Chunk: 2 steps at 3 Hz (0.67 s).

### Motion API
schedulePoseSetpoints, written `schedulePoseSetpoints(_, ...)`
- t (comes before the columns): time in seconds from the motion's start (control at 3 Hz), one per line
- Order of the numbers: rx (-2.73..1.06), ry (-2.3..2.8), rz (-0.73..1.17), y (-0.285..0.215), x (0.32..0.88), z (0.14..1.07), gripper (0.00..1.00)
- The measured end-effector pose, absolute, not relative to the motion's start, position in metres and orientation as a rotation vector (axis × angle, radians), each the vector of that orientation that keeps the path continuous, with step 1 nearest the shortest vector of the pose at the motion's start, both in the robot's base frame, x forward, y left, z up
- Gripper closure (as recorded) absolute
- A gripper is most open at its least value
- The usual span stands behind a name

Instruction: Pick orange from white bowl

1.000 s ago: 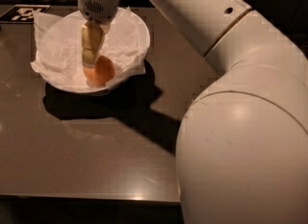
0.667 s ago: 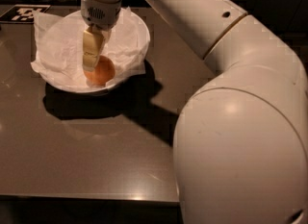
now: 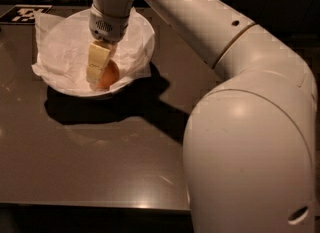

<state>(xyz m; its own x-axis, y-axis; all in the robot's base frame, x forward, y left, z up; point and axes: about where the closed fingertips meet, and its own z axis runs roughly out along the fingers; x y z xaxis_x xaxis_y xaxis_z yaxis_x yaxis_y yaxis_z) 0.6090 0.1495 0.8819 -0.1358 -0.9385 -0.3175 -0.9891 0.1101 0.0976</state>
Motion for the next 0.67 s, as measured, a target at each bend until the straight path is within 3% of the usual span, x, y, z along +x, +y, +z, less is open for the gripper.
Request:
schedulePoseSetpoints(0.33, -1.933, 2.226, 0.451, 0.145, 0.613, 0.869, 0.22)
schedulePoseSetpoints(0.67, -1.929, 2.244, 0.460, 0.142, 0.620, 0.859, 0.31)
